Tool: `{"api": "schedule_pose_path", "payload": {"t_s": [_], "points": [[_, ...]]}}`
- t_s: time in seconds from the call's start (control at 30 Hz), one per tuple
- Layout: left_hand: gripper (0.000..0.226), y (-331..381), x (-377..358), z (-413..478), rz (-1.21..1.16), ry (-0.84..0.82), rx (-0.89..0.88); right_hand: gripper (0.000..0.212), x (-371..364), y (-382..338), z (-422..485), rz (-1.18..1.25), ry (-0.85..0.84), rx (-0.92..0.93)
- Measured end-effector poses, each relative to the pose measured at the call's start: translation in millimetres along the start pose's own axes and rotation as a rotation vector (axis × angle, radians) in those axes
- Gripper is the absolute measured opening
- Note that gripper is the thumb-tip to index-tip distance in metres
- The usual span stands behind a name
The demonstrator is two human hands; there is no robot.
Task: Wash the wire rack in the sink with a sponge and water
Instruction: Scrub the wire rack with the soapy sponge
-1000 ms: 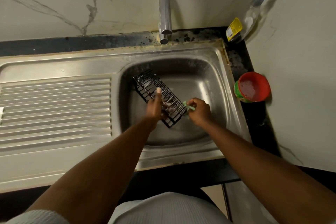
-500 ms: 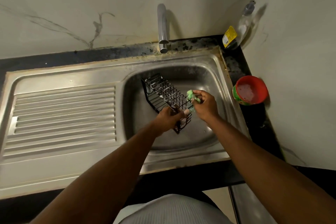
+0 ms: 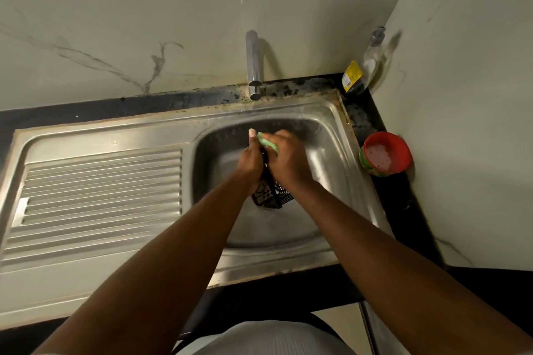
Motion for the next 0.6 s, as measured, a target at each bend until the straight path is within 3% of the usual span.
{"api": "schedule_pose_path", "payload": {"t_s": [0.13, 0.27, 0.33, 0.47, 0.6], "points": [[0.071, 7.3, 4.1, -2.8, 0.006, 0.05, -0.003, 0.029, -3.6, -3.0, 10.4, -0.044, -0.135, 0.119], [0.076, 10.6, 8.5, -1.7, 0.074, 0.094, -0.024, 0.03, 11.5, 44.5, 23.7, -0.141, -0.057, -0.153], [0.083, 10.7, 14.5, 4.5, 0.127, 0.168, -0.051, 0.03, 8.2, 42.1, 16.1, -0.129, -0.045, -0.196], [0.072, 15.7, 21.3, 11.2, 0.172, 0.245, -0.056, 0.029, -4.2, -4.3, -5.7, -0.032, -0.024, -0.008], [0.066, 24.3, 26.3, 15.3, 0.202, 0.219, -0.05, 0.028, -8.1, -15.5, -14.0, -0.064, -0.167, 0.231]]}}
Point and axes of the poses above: each hand's wrist, its own z-axis towards the middle knuckle, its own x-axis out of the back of the hand, y = z × x, the point moved 6 cm from there along z, towards the middle knuckle, and after that the axes turned 9 degrees about -z, right-handed, at the moved point
